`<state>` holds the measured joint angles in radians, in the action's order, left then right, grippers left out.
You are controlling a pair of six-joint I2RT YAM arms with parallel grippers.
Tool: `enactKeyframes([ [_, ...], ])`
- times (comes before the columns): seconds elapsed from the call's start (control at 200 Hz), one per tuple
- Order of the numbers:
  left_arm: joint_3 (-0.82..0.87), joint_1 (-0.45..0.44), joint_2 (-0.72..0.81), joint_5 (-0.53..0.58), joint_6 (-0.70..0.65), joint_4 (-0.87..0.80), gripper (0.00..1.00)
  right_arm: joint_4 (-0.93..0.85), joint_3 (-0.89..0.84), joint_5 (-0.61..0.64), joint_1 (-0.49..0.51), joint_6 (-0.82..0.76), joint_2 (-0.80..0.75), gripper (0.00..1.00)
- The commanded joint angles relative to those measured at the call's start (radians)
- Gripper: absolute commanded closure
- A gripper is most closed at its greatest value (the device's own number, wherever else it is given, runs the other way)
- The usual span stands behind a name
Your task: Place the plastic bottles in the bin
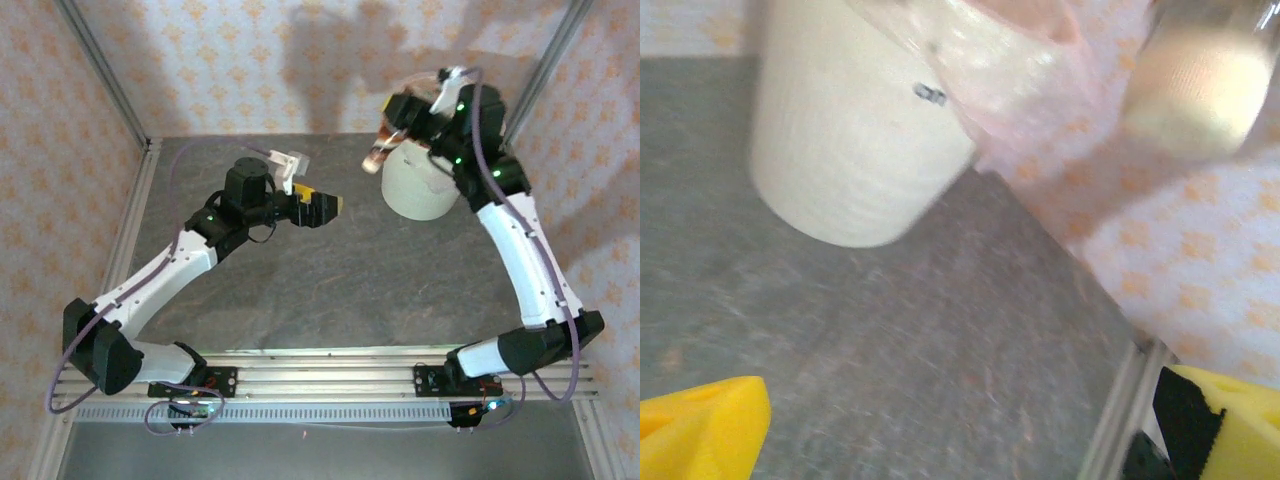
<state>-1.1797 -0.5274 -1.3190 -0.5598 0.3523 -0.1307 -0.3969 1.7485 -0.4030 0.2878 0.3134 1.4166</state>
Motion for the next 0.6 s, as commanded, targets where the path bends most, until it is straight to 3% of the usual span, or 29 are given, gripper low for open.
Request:
enactKeyframes([
  [0.0, 0.02, 0.01, 0.054, 0.202, 0.024, -0.051, 0.0, -0.126, 0.13, 0.198, -0.062, -0.152, 0.074, 0.61],
  [0.195, 0.052, 0.019, 0.061, 0.336, 0.059, -0.087, 0.0, -0.153, 0.324, 0.314, -0.13, -0.287, 0.238, 0.6],
  [0.385, 0.05, 0.029, 0.039, 0.396, 0.07, -0.119, 0.0, -0.387, 0.588, 0.154, -0.167, -0.513, 0.462, 0.59],
  [0.595, 0.055, 0.035, 0.007, 0.401, 0.084, -0.127, 0.0, -0.635, 0.858, 0.135, -0.167, -0.665, 0.647, 0.56],
])
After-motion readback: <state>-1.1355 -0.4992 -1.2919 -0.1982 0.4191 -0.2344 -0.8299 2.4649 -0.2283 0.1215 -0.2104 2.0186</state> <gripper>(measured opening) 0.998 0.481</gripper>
